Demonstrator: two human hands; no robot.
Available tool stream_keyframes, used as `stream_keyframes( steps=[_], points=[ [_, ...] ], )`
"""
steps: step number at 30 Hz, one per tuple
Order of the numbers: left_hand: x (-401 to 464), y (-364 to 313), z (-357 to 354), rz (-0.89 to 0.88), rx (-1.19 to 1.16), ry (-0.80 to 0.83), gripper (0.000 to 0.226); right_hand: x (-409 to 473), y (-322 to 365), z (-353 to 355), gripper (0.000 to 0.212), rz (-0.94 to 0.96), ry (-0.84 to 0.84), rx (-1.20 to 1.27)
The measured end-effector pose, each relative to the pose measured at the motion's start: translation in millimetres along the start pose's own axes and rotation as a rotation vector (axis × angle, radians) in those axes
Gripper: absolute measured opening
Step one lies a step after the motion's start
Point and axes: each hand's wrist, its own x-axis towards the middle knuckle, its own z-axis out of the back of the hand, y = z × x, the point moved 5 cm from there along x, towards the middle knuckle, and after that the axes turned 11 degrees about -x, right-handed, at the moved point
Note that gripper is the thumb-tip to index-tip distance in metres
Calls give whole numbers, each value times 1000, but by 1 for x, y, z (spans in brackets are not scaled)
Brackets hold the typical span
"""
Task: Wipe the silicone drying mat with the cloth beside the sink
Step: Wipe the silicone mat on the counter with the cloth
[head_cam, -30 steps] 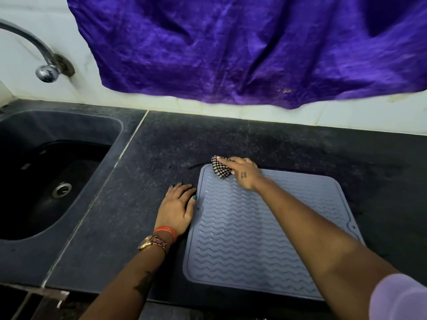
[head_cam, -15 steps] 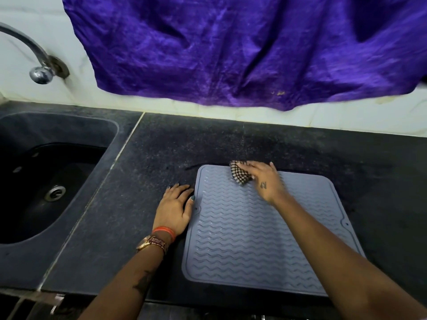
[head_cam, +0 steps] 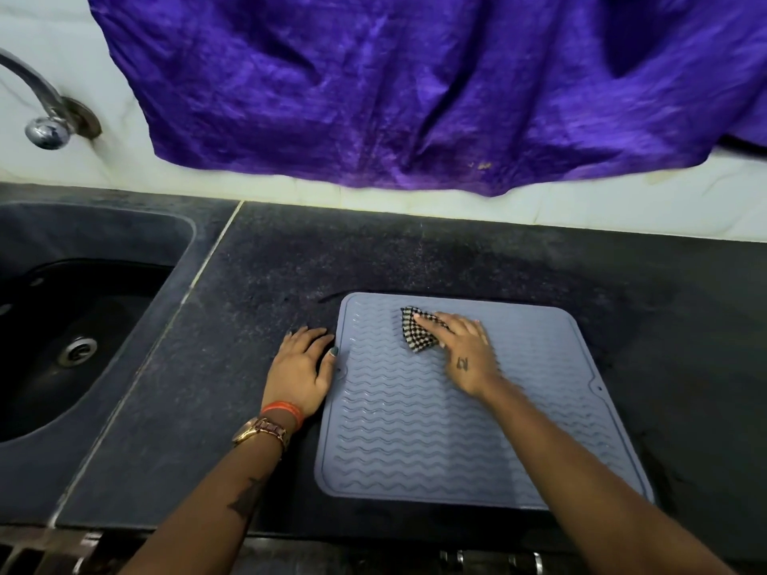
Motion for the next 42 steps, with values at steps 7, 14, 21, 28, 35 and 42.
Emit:
stream_keyframes(
  steps=[7,14,21,28,35,42],
  points=[
    [-1,0,0,-1,7,0,64,-16,3,13,60,-17,-29,181],
    [-2,0,0,-10,7,3,74,-16,6,7,59,2,54,168],
    [0,0,0,-14,21,5,76,-53,17,-2,76,-25,-73,98],
    [-1,0,-2,-7,40,17,57,-41,12,13,56,36,33,215],
    [-1,2,-2,-6,31,2,55,-63,22,6,67,-32,-87,80],
    [0,1,-3,4,36,9,57,-69,15,13,58,-47,-62,203]
  ],
)
